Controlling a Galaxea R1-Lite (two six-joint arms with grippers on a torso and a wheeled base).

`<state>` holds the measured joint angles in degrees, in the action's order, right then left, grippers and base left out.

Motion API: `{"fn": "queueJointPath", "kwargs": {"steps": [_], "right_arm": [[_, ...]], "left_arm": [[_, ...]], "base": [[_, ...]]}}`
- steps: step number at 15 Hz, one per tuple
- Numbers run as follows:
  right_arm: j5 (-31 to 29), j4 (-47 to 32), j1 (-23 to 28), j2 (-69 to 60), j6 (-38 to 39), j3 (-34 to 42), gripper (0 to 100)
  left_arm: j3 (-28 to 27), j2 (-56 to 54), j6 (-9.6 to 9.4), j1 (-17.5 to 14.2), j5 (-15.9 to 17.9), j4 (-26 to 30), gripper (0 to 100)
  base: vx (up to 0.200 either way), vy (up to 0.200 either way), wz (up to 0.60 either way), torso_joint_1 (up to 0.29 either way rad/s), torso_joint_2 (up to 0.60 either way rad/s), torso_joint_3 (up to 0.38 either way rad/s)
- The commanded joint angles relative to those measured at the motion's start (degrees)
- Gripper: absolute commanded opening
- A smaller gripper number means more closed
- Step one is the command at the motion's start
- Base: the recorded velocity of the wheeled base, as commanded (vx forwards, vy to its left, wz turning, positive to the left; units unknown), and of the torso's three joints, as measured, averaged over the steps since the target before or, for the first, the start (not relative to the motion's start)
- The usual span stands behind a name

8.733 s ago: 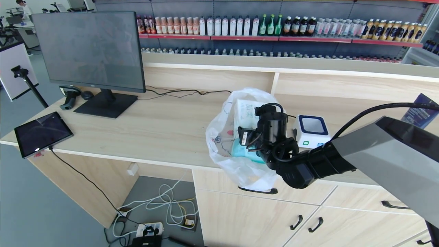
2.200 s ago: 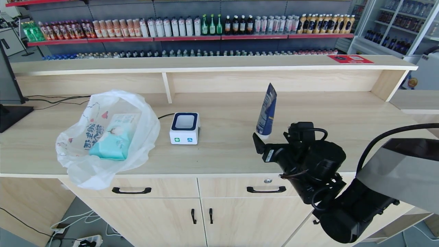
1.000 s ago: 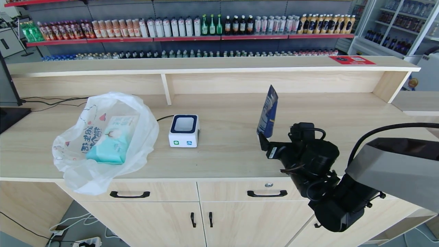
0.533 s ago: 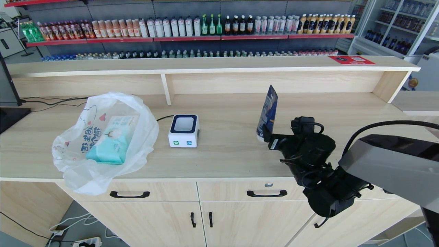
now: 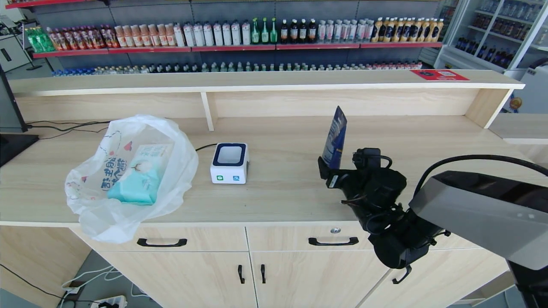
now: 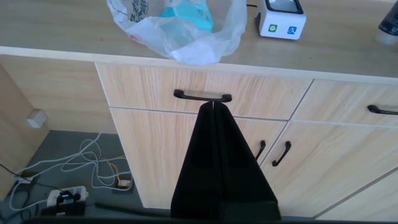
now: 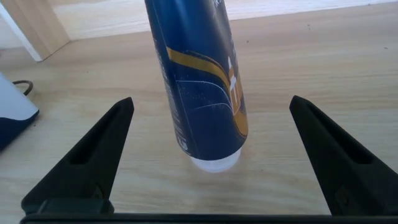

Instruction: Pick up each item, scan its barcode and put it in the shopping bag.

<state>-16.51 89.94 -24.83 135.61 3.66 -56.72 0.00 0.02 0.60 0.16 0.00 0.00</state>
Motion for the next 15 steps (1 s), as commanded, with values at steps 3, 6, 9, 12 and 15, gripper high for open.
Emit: {"fn": "queueJointPath", "kwargs": {"steps": [3, 6, 9, 12, 15], "right_arm": [[0.9, 0.1, 0.0, 1.6, -0.2, -0.4, 100], [0.9, 0.1, -0.8, 1.6, 0.6, -1.2, 100], [1.0, 0.1, -0.8, 2.5, 0.7, -4.4, 100], [1.0, 0.1, -0.2, 3.3, 0.8, -4.8, 100], [1.1, 0.1, 0.8, 3.5, 0.8, -5.2, 100]], "left_arm": [[0.0, 0.0, 0.02, 0.0, 0.0, -0.1, 0], [0.0, 0.0, 0.02, 0.0, 0.0, -0.1, 0], [0.0, 0.0, 0.02, 0.0, 0.0, -0.1, 0], [0.0, 0.0, 0.02, 0.0, 0.0, -0.1, 0], [0.0, 0.0, 0.02, 0.0, 0.0, -0.1, 0]], "base": [[0.000, 0.000, 0.00, 0.000, 0.00, 0.000], [0.000, 0.000, 0.00, 0.000, 0.00, 0.000], [0.000, 0.000, 0.00, 0.000, 0.00, 0.000], [0.000, 0.000, 0.00, 0.000, 0.00, 0.000], [0.000, 0.000, 0.00, 0.000, 0.00, 0.000]]}}
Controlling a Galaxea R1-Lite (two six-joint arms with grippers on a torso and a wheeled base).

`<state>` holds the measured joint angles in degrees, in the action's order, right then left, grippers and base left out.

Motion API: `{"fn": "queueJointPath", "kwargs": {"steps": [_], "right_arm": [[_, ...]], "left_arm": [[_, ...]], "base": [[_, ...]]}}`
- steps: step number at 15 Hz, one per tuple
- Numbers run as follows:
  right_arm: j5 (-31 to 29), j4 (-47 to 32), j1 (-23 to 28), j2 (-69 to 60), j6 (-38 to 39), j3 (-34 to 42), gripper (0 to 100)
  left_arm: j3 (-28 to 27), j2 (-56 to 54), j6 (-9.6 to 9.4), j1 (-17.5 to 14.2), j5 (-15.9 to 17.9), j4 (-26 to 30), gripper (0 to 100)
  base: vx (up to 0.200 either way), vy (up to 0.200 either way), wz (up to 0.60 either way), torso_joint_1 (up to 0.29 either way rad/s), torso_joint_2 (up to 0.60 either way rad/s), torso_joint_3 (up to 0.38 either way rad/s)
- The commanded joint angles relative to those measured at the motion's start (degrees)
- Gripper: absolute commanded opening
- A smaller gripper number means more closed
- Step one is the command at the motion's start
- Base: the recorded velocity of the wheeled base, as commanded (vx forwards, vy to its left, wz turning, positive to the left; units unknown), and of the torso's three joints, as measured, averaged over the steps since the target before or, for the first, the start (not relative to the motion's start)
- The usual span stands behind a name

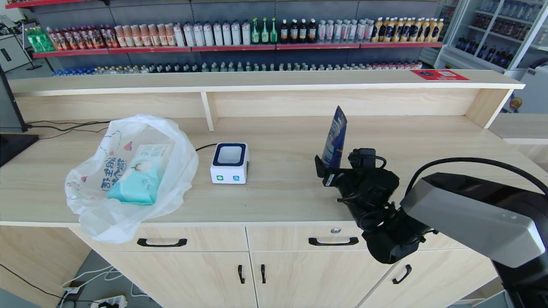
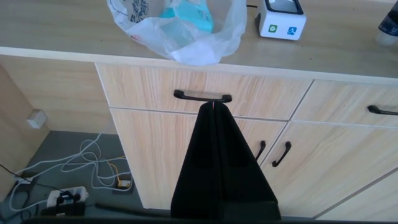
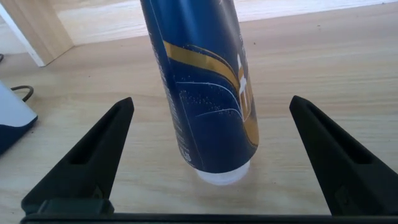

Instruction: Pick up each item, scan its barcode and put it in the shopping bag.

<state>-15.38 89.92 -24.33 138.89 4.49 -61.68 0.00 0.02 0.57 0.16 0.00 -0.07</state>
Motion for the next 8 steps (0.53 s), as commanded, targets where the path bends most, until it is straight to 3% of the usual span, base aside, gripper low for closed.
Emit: {"fn": "queueJointPath", "kwargs": {"steps": [1, 8], "right_arm": [[0.1, 0.1, 0.4, 0.3, 0.0, -1.2, 100], [3.6, 0.0, 2.8, 0.9, -1.1, -4.4, 100]], "left_arm": [[0.0, 0.0, 0.04, 0.0, 0.0, 0.0, 0], [0.0, 0.0, 0.04, 0.0, 0.0, 0.0, 0]], "base": [[0.000, 0.000, 0.00, 0.000, 0.00, 0.000], [0.000, 0.000, 0.00, 0.000, 0.00, 0.000]]}}
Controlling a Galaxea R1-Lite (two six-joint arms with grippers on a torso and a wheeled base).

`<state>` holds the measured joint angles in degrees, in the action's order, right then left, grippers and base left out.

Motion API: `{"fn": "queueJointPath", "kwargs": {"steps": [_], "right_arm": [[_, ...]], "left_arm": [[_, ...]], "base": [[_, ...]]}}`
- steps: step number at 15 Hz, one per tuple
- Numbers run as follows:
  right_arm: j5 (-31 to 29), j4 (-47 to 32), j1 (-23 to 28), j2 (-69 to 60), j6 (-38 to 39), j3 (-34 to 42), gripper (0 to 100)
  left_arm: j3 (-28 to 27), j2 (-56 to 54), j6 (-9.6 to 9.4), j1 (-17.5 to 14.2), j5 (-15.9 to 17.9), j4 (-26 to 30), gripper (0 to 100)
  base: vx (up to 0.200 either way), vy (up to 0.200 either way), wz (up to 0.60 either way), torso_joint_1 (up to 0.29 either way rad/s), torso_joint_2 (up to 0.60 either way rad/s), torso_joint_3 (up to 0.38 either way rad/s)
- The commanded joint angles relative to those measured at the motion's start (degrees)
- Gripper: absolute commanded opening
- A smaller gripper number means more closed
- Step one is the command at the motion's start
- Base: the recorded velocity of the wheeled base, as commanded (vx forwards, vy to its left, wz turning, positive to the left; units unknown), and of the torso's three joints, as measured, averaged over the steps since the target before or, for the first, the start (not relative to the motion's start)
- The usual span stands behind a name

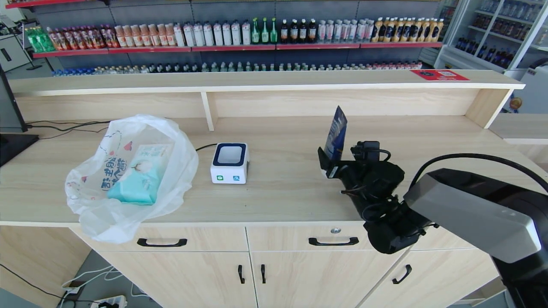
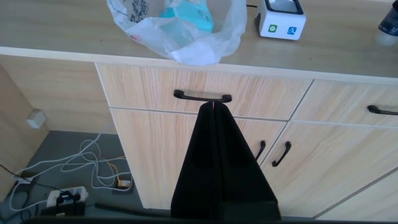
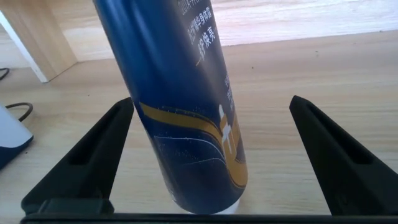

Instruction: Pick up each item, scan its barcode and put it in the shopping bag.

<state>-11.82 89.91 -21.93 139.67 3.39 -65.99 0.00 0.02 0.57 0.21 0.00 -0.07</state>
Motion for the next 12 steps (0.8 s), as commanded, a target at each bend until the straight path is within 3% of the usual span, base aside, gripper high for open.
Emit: {"fn": "queueJointPath", "kwargs": {"steps": [1, 8, 12], "right_arm": [[0.1, -0.3, 0.7, 0.4, 0.0, -0.1, 100], [0.8, -7.5, 0.7, 1.2, 0.0, -8.5, 100], [0.8, -8.3, 0.8, 2.2, 0.0, -8.9, 100]], "left_arm": [[0.0, 0.0, 0.04, 0.0, 0.0, 0.0, 0], [0.0, 0.0, 0.04, 0.0, 0.0, 0.0, 0], [0.0, 0.0, 0.04, -0.1, 0.0, 0.0, 0]], "base": [[0.000, 0.000, 0.00, 0.000, 0.00, 0.000], [0.000, 0.000, 0.00, 0.000, 0.00, 0.000], [0.000, 0.000, 0.00, 0.000, 0.00, 0.000]]}}
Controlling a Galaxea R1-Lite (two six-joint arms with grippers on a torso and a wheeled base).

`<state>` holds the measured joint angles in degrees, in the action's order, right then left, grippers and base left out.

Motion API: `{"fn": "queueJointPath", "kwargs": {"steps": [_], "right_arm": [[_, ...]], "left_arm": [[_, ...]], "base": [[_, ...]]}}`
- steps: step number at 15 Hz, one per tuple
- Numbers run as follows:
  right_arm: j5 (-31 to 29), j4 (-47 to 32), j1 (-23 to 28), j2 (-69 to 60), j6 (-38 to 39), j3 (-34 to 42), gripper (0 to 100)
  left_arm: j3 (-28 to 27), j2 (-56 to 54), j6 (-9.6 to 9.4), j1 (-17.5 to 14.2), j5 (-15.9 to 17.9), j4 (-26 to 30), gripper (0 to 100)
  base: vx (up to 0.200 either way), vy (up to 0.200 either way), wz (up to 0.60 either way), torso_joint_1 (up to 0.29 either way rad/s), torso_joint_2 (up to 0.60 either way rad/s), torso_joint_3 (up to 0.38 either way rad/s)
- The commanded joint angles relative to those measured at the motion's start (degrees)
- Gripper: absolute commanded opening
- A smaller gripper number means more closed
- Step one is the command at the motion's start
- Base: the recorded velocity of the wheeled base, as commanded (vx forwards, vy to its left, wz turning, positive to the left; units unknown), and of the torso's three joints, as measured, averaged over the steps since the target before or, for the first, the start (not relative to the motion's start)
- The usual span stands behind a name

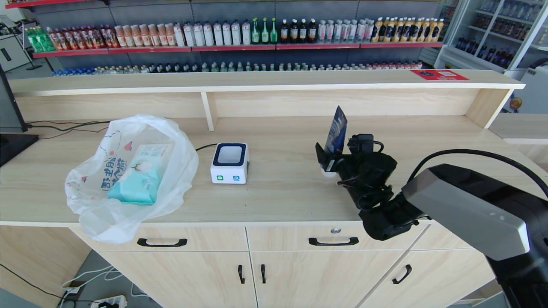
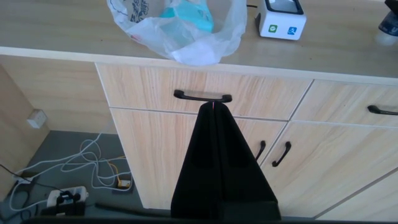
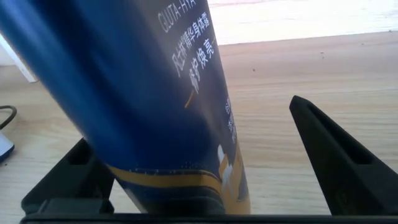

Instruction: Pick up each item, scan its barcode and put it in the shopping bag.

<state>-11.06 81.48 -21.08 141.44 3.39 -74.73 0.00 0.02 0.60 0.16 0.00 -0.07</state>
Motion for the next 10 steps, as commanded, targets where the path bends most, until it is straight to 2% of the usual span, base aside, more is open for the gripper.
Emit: {"fn": "queueJointPath", "kwargs": {"steps": [1, 4, 5, 10], "right_arm": [[0.0, 0.1, 0.0, 0.4, 0.0, -0.2, 100], [-0.3, 0.1, 0.0, 0.4, 0.0, -0.3, 100], [-0.5, 0.3, 0.0, 0.2, 0.0, -0.2, 0], [-0.5, 0.7, -0.2, -1.2, 0.0, -0.2, 0]], "left_arm": [[0.0, 0.0, 0.02, 0.0, 0.0, 0.0, 0], [0.0, 0.0, 0.02, 0.0, 0.0, 0.0, 0], [0.0, 0.0, 0.02, -0.1, 0.0, 0.0, 0], [0.0, 0.0, 0.02, -0.1, 0.0, 0.0, 0]], "base": [[0.000, 0.000, 0.00, 0.000, 0.00, 0.000], [0.000, 0.000, 0.00, 0.000, 0.00, 0.000], [0.000, 0.000, 0.00, 0.000, 0.00, 0.000], [0.000, 0.000, 0.00, 0.000, 0.00, 0.000]]}}
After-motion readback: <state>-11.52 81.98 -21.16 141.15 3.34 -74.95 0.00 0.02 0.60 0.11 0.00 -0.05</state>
